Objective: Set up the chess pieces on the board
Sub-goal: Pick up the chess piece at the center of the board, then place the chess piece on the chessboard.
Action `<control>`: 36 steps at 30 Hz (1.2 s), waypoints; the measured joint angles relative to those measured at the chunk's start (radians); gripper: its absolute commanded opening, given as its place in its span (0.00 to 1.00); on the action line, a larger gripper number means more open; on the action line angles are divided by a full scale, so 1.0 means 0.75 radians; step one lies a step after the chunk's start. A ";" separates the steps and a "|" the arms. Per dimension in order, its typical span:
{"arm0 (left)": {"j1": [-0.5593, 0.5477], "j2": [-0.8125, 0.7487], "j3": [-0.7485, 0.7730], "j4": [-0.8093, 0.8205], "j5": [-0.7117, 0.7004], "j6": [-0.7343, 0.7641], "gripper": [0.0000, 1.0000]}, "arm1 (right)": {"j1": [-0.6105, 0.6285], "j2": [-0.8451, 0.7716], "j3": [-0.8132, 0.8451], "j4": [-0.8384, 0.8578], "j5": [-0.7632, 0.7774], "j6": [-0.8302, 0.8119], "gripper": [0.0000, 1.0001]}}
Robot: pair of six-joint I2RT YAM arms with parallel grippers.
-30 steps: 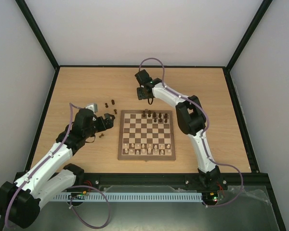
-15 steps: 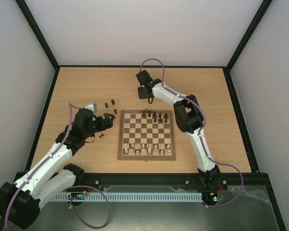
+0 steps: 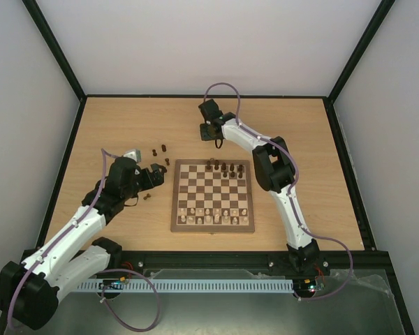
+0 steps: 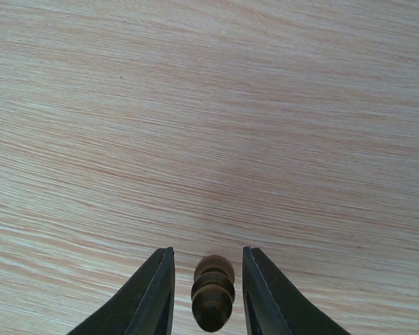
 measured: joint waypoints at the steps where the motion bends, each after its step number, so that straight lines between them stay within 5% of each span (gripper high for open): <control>1: 0.000 0.000 0.000 0.003 0.000 -0.001 1.00 | 0.000 0.000 0.001 0.002 -0.002 -0.001 0.25; 4: 0.000 0.001 -0.001 0.015 0.000 -0.001 0.99 | 0.000 0.000 0.001 0.004 -0.006 -0.008 0.13; 11: 0.000 0.005 -0.007 0.025 0.001 -0.001 0.99 | 0.000 0.000 0.001 0.009 -0.005 -0.014 0.06; 22: 0.000 -0.010 -0.007 0.025 0.001 -0.001 0.99 | 0.048 -0.281 -0.268 -0.006 0.030 -0.014 0.07; 30: 0.000 -0.071 -0.007 0.013 -0.001 -0.002 1.00 | 0.254 -0.672 -0.473 -0.024 0.042 -0.014 0.08; 36: 0.000 -0.095 -0.007 -0.004 -0.010 -0.011 1.00 | 0.372 -0.689 -0.570 -0.048 0.022 -0.006 0.08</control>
